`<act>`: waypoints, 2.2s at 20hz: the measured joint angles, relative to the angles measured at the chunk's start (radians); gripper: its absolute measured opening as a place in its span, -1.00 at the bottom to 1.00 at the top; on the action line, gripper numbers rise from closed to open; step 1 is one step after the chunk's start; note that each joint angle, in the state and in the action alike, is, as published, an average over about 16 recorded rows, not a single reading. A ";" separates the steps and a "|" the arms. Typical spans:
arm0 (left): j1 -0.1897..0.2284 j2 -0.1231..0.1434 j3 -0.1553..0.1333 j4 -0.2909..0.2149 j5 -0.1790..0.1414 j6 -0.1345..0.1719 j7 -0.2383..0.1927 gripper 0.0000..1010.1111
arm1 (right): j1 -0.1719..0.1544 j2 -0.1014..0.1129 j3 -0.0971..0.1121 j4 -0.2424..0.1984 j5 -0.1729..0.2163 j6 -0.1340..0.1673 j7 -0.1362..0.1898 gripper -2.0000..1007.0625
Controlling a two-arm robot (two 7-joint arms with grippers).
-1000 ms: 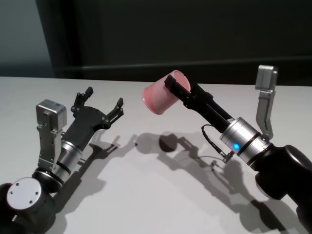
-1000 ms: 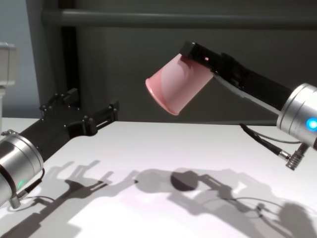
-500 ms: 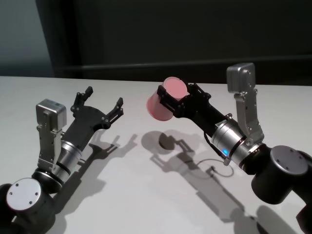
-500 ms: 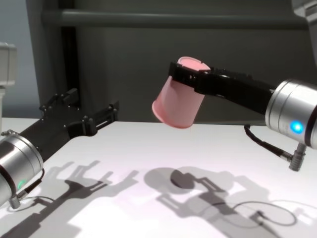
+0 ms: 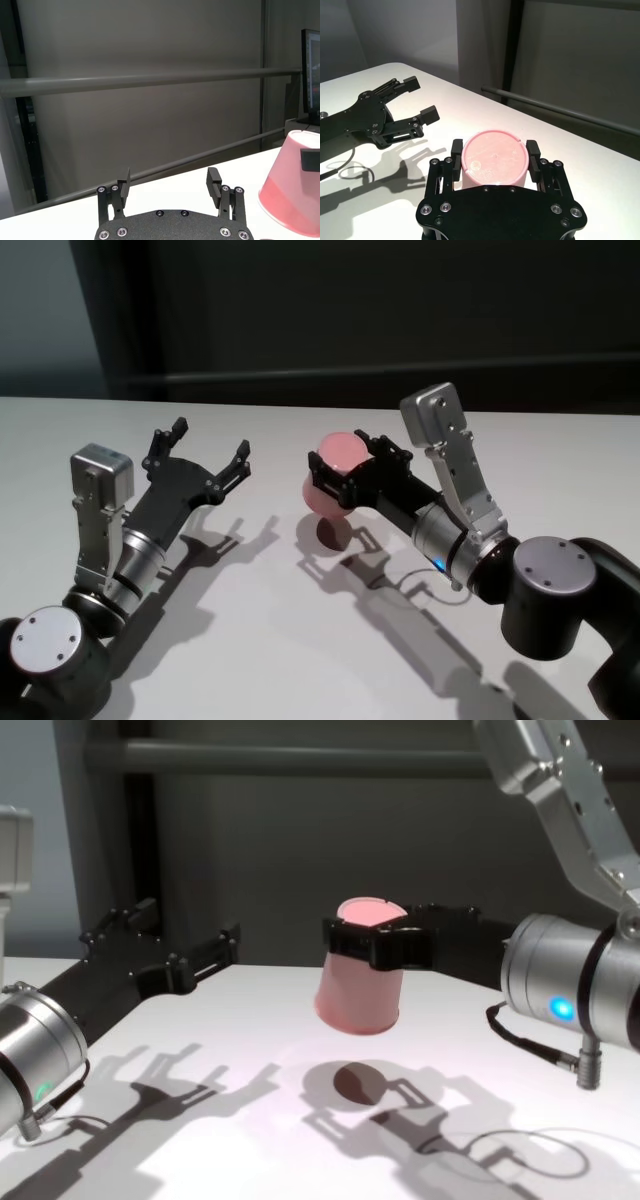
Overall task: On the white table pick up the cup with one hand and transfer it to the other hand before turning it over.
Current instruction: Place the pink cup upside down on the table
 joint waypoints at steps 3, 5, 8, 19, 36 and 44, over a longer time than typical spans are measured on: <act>0.000 0.000 0.000 0.000 0.000 0.000 0.000 0.99 | 0.005 -0.009 -0.004 0.013 -0.011 0.021 0.000 0.48; 0.000 0.000 0.000 0.000 0.000 0.000 0.000 0.99 | 0.007 -0.016 -0.004 0.025 -0.013 0.029 0.004 0.48; 0.000 0.000 0.000 0.000 0.000 0.000 0.000 0.99 | 0.009 -0.027 -0.003 0.043 -0.015 0.036 0.009 0.48; 0.000 0.000 0.000 0.000 0.000 0.000 0.000 0.99 | 0.012 -0.062 0.003 0.100 -0.033 0.060 0.015 0.48; 0.000 0.000 0.000 0.000 0.000 0.000 0.000 0.99 | 0.011 -0.098 0.026 0.160 -0.057 0.072 0.047 0.53; 0.000 0.000 0.000 0.000 0.000 0.000 0.000 0.99 | 0.005 -0.110 0.045 0.165 -0.065 0.075 0.062 0.77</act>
